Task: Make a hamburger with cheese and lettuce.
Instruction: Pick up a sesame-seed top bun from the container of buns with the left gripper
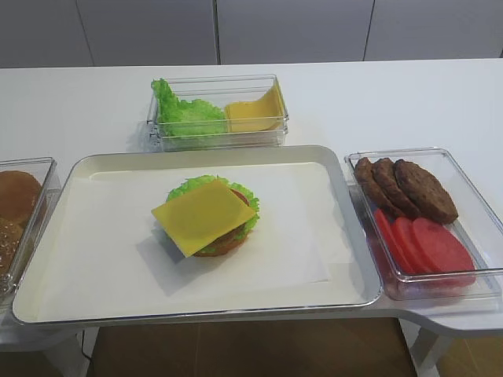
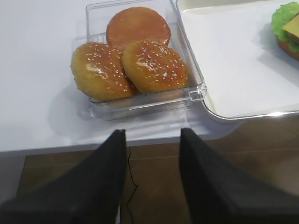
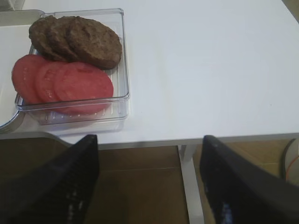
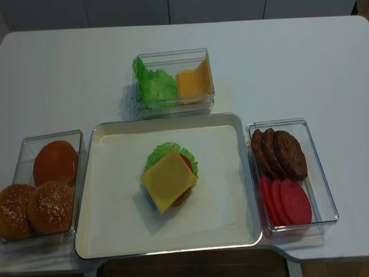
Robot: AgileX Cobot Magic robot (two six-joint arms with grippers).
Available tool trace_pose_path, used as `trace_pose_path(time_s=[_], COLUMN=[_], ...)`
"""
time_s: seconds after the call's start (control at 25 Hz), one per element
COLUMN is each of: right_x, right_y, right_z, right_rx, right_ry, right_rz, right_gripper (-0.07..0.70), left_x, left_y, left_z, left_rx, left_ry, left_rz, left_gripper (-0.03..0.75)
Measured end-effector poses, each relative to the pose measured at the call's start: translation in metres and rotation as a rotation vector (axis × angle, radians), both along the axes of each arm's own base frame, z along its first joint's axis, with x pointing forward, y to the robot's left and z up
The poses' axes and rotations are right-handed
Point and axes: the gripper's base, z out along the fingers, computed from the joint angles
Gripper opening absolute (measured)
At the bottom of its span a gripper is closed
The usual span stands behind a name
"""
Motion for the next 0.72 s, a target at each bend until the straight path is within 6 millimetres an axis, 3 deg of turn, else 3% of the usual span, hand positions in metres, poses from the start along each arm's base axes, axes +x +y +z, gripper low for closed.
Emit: trace_pose_path(time_s=[0.72], right_x=[0.0], right_y=[0.0], right_z=[0.0], right_rx=[0.0], right_ry=[0.0], right_rz=[0.0], right_gripper=[0.511], left_x=[0.0], left_y=[0.0], left_z=[0.0], left_rx=[0.0], left_ry=[0.0], left_rz=[0.0], left_gripper=[0.288])
